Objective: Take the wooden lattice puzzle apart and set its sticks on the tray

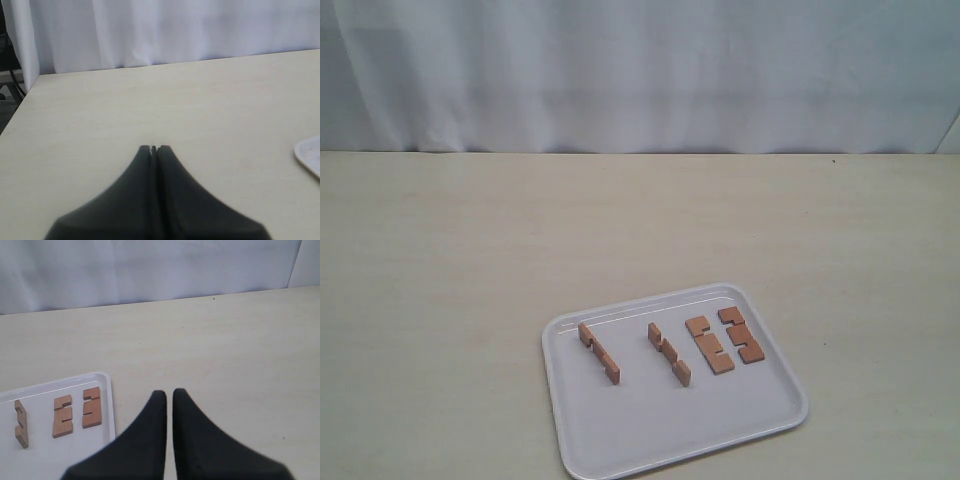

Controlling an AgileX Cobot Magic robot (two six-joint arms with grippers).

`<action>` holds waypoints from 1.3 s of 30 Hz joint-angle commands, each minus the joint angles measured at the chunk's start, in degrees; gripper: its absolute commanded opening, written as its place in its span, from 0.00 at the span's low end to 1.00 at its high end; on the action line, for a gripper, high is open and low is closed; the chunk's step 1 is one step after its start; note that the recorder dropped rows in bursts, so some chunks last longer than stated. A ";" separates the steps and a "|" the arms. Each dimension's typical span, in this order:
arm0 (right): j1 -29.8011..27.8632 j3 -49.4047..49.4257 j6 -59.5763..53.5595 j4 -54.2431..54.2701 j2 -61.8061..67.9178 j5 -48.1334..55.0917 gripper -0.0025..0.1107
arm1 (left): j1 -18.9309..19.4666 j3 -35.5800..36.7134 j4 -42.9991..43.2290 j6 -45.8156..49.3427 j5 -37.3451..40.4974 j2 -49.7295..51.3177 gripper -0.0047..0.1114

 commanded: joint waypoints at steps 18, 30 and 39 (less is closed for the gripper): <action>-0.30 0.20 -1.47 -0.23 -0.33 0.28 0.06 | -0.06 0.10 0.13 -0.16 -0.81 -0.03 0.04; -0.30 0.20 -1.47 -0.23 -0.33 0.28 0.06 | -0.06 0.10 0.13 -0.16 -0.70 -0.03 0.04; -0.30 0.20 -1.47 -0.23 -0.33 0.28 0.06 | -0.06 0.10 0.13 -0.16 -0.70 -0.03 0.04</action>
